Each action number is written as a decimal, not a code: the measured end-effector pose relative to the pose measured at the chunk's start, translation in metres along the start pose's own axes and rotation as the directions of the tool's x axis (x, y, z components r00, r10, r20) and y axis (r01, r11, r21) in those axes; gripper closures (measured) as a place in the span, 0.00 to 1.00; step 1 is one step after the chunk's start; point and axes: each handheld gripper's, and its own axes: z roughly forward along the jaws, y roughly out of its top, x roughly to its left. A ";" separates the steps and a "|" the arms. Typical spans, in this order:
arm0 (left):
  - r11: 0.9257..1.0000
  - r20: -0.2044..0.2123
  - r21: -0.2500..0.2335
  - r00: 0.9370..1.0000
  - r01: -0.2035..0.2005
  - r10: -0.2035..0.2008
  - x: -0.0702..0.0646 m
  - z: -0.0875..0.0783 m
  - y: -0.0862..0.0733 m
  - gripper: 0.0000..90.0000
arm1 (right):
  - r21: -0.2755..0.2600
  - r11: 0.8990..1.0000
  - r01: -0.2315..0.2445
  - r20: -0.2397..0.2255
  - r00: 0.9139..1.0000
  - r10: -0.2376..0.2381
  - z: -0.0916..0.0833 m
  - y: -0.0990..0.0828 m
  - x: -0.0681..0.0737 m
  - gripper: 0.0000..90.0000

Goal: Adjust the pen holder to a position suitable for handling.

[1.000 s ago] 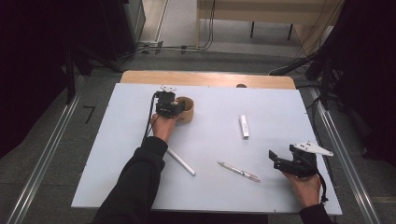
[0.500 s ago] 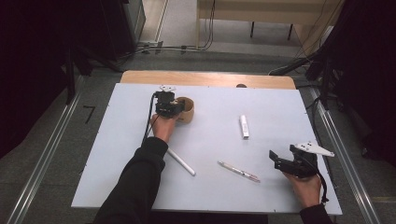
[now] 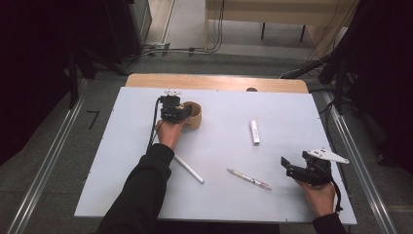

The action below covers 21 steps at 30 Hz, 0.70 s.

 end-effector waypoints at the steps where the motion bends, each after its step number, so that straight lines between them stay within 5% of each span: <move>1: 1.000 0.003 0.001 1.000 -0.003 0.003 0.000 -0.001 0.000 0.67 | 0.000 1.000 0.000 0.000 1.000 0.000 0.000 0.000 0.000 0.13; 11: 1.000 0.069 0.007 0.997 -0.031 0.030 -0.018 -0.013 -0.005 0.67 | 0.000 1.000 -0.004 -0.001 1.000 0.004 0.000 0.000 0.001 0.13; 21: 0.996 0.146 0.033 0.986 -0.084 0.078 -0.042 -0.024 -0.021 0.67 | -0.004 1.000 -0.001 0.000 1.000 0.001 0.000 0.001 0.001 0.13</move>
